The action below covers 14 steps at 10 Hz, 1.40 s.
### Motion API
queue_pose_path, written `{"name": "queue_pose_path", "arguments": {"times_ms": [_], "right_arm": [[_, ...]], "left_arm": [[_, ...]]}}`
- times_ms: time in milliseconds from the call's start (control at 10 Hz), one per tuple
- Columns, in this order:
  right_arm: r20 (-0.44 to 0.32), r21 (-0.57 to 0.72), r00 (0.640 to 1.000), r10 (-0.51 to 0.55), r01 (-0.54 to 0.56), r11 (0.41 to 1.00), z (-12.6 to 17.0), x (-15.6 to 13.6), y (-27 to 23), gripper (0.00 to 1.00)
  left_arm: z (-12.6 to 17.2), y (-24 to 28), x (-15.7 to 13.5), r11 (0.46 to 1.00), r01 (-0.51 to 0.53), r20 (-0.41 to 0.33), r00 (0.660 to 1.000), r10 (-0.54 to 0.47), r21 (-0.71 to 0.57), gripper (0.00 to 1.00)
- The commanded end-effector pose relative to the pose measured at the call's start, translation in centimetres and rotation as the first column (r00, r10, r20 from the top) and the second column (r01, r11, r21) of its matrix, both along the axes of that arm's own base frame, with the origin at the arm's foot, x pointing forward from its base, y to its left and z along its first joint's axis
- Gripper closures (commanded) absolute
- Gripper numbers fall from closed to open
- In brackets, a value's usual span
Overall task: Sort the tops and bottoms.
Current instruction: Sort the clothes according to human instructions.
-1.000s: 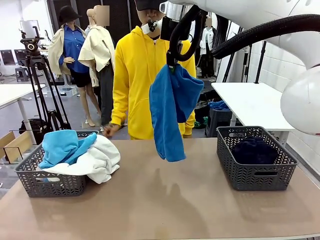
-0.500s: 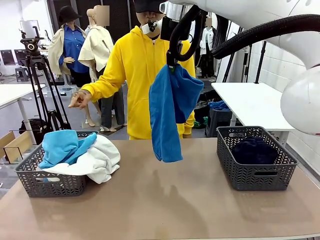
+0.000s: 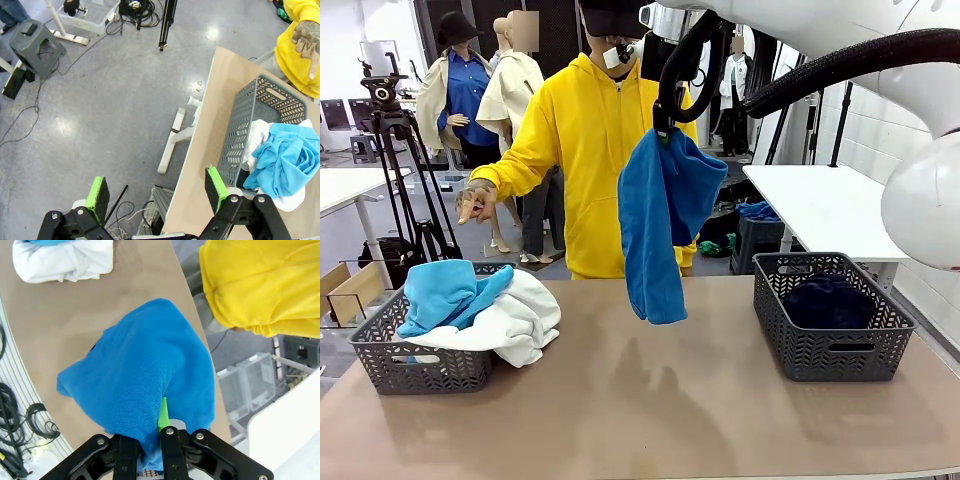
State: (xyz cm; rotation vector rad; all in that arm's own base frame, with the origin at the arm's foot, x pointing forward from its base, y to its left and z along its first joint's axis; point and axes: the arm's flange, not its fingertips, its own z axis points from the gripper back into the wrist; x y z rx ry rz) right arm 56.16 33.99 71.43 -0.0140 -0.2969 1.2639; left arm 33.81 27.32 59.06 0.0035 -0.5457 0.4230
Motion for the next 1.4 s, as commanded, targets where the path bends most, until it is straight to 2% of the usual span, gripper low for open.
{"name": "queue_pose_path", "arguments": {"times_ms": [0, 600, 700, 900, 1100, 1300], "right_arm": [[0.006, 0.0, 1.0, -0.026, 0.026, 1.0, 0.3, -0.2, 0.1, 1.0], [0.006, 0.0, 1.0, -0.026, 0.026, 1.0, 0.3, -0.2, 0.1, 1.0], [0.0, 0.0, 1.0, 0.0, 0.0, 1.0, 0.0, 0.0, 0.0, 1.0], [0.009, 0.032, 1.0, -0.001, 0.001, 0.999, 2.2, 2.3, 5.4, 1.0], [0.083, 0.049, 0.996, 0.025, -0.03, 0.998, 5.5, 3.6, 11.8, 1.0], [0.151, 0.076, 0.986, -0.065, 0.055, 0.996, 8.3, 5.2, 18.1, 1.0]], "left_arm": [[0.1, 0.2, -0.1, 1.0, 0.007, -0.011, 1.0, -0.007, 0.006, 0.0], [0.1, 0.2, -0.1, 1.0, 0.007, -0.011, 1.0, -0.007, 0.006, 0.0], [0.1, 0.2, -0.1, 1.0, 0.007, -0.011, 1.0, -0.007, 0.006, 0.0], [0.1, 0.2, -0.1, 1.0, 0.007, -0.011, 1.0, -0.007, 0.006, 0.0], [0.1, 0.2, -0.1, 1.0, 0.007, -0.011, 1.0, -0.007, 0.006, 0.0], [0.1, 0.2, -0.1, 1.0, 0.007, -0.011, 1.0, -0.007, 0.006, 0.0]]}}
